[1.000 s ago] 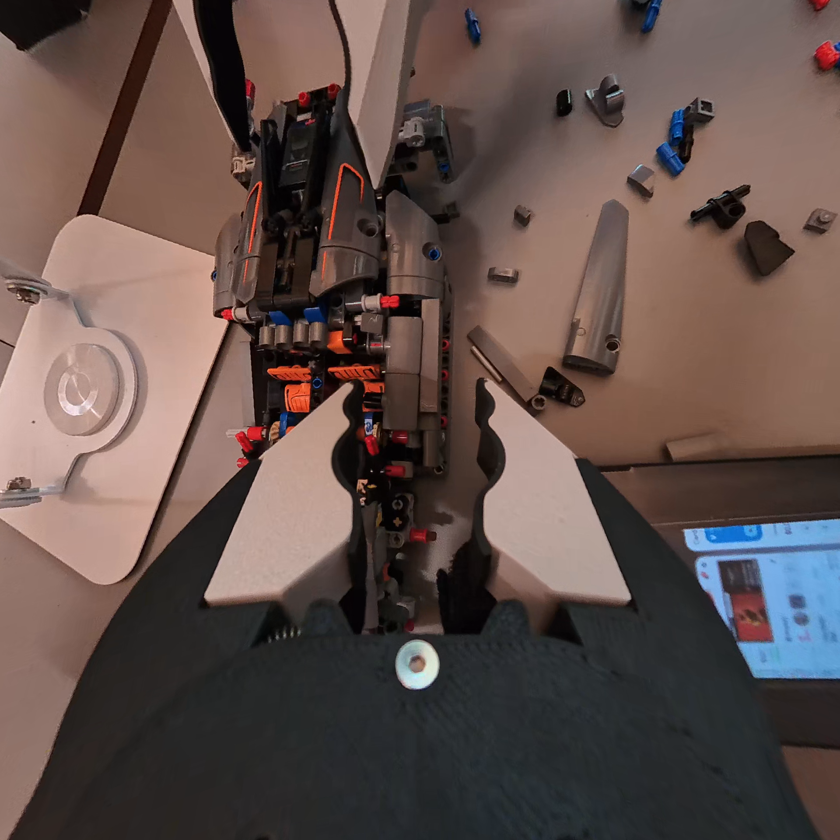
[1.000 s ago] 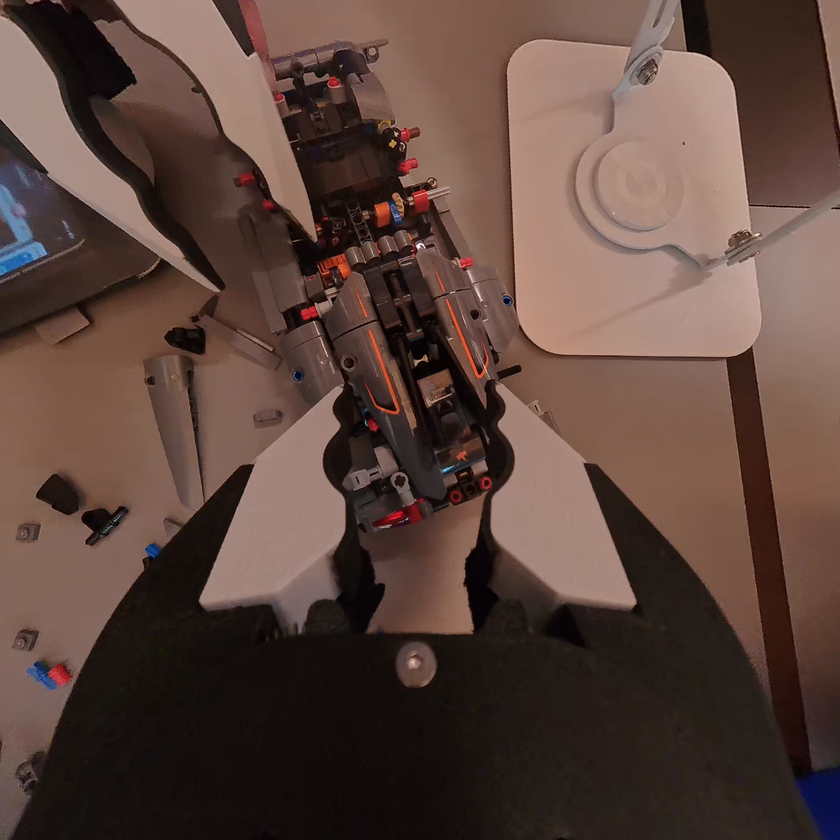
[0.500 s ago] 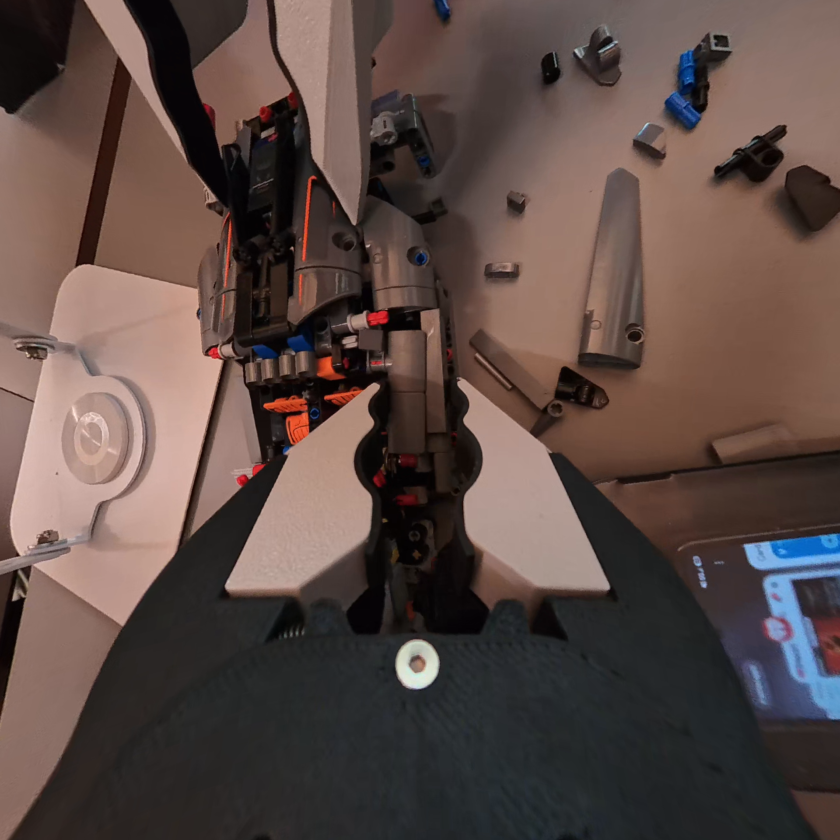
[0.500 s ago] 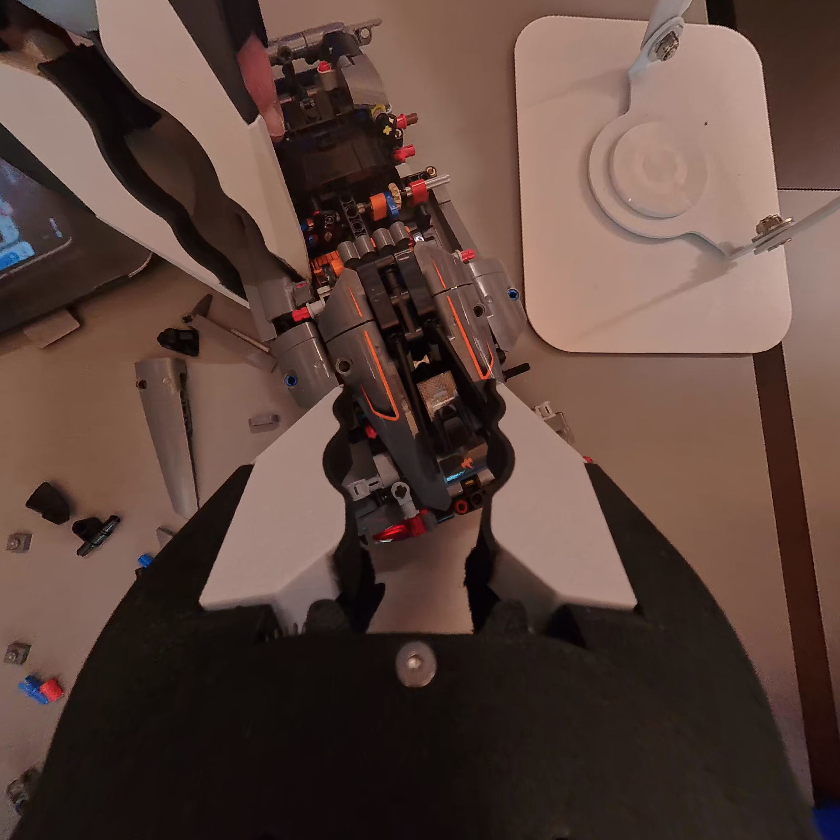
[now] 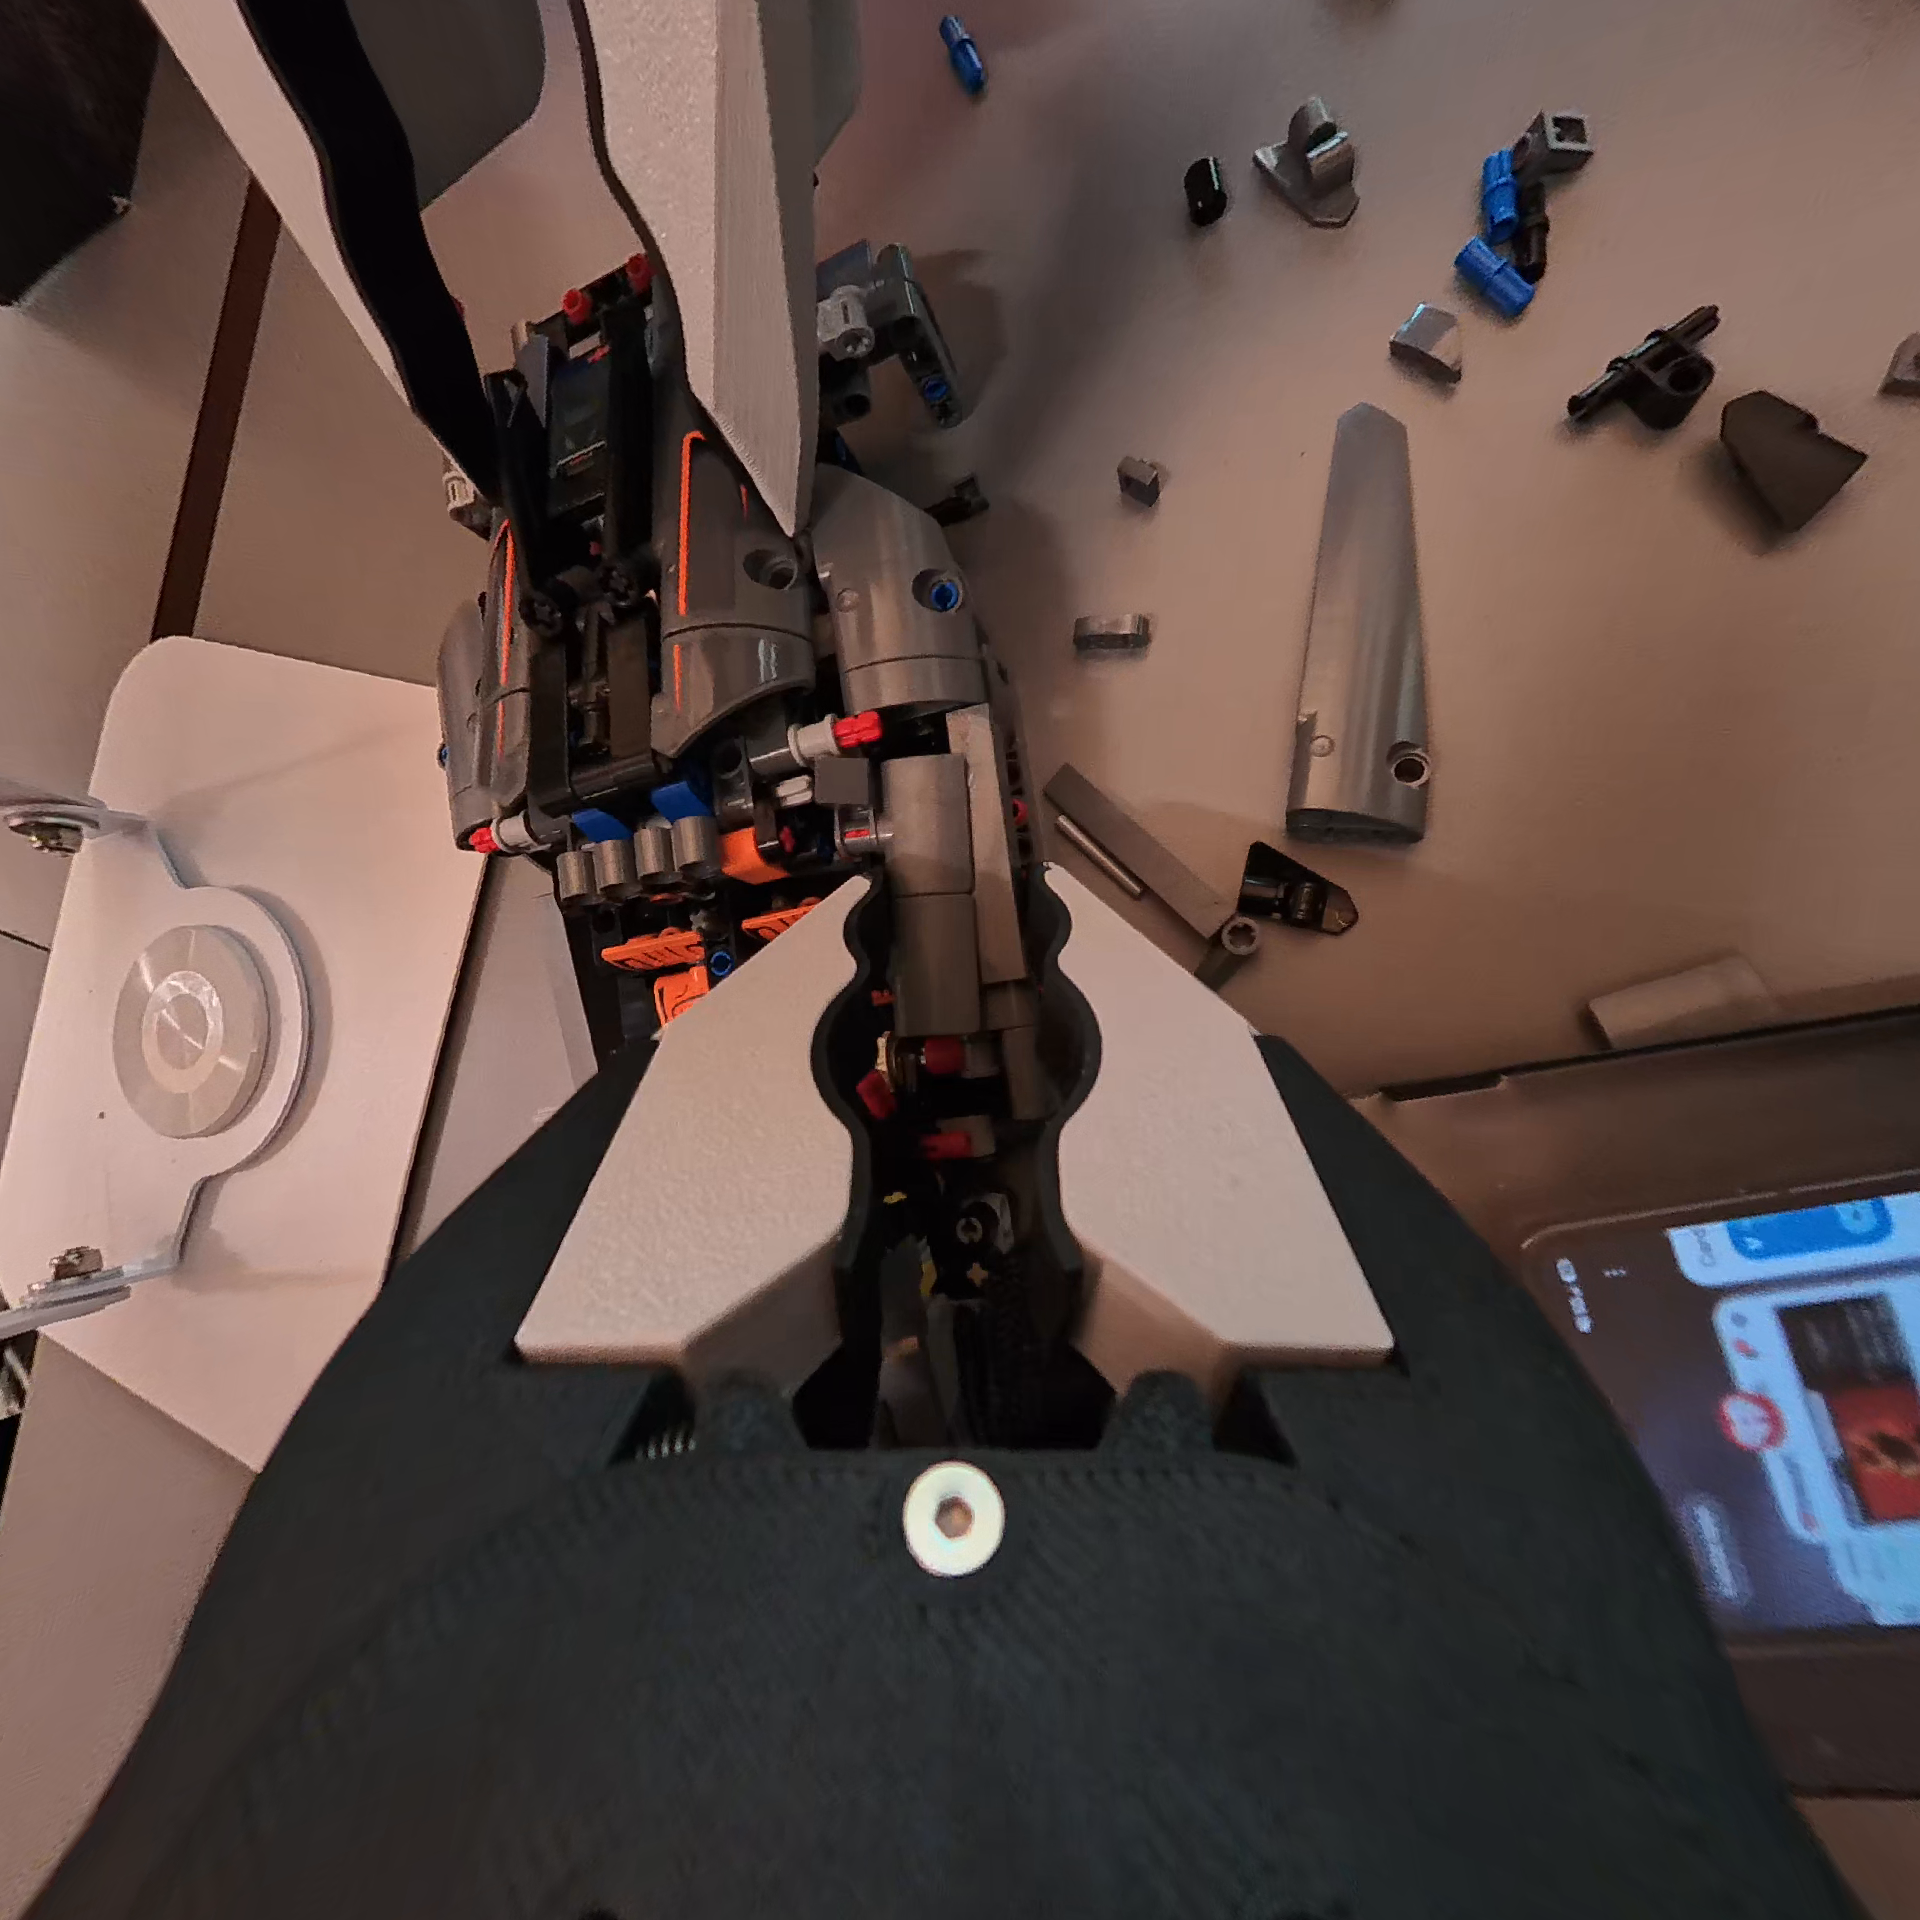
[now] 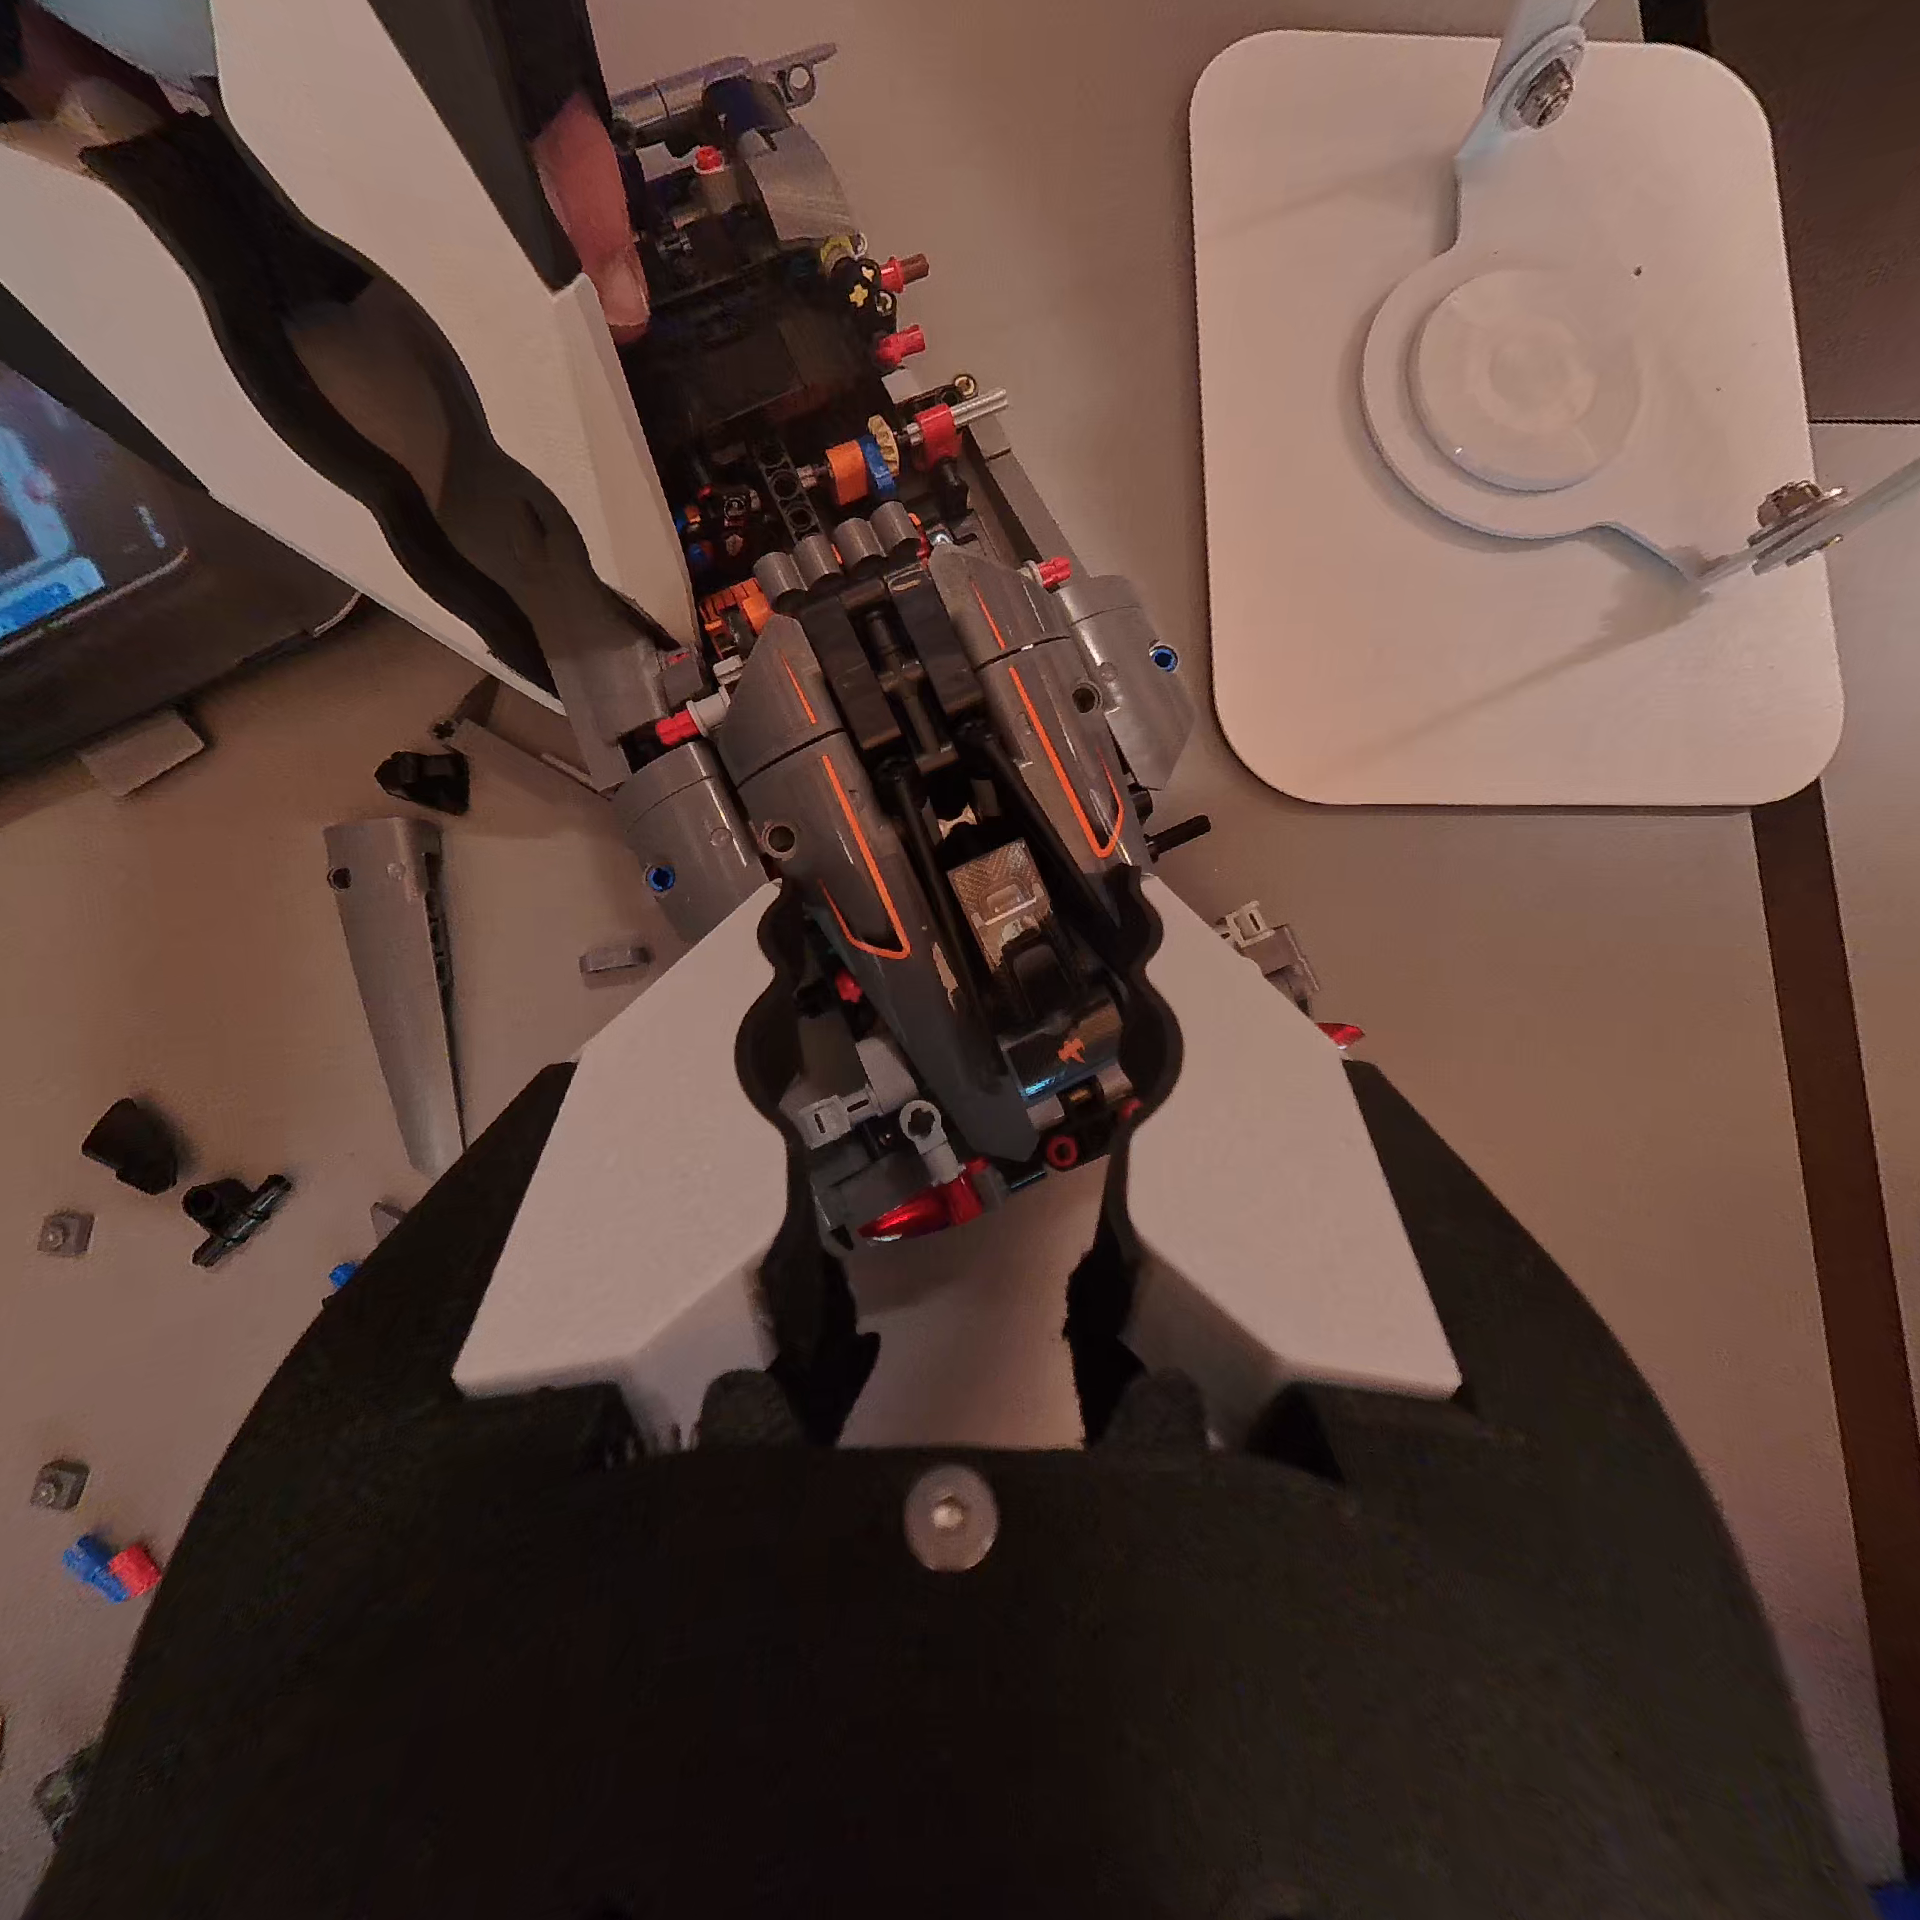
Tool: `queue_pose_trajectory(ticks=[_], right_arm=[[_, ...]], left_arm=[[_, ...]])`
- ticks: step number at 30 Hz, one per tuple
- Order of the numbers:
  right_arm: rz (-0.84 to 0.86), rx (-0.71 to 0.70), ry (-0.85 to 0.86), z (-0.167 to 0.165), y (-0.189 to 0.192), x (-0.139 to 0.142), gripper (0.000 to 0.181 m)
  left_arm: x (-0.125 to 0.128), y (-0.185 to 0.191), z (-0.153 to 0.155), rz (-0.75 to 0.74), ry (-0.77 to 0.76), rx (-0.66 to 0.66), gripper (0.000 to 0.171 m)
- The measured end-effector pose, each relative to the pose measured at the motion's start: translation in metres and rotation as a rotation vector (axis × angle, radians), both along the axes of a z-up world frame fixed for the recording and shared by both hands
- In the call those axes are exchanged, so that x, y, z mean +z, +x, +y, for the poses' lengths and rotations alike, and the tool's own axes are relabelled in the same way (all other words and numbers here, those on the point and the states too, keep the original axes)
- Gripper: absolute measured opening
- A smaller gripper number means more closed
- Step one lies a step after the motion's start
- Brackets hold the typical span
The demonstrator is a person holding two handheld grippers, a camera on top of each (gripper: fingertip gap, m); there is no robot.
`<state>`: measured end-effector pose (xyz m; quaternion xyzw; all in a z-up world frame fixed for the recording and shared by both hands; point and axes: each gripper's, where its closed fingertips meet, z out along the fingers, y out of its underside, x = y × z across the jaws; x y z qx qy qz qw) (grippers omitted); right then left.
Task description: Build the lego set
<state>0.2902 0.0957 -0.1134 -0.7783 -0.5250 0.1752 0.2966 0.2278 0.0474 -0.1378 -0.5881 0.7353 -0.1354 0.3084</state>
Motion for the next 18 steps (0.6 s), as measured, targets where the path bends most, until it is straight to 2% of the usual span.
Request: queue_pose_trajectory(ticks=[9, 18], right_arm=[[-0.001, -0.001, 0.002, -0.0002, -0.0002, 0.0003, 0.058], [0.004, 0.0, -0.003, -0.0008, -0.0015, 0.0002, 0.058]], left_arm=[[0.0008, -0.0002, 0.0017, 0.003, -0.005, 0.047, 0.024], [0.0078, -0.0049, 0.0029, -0.075, -0.015, 0.079, 0.023]])
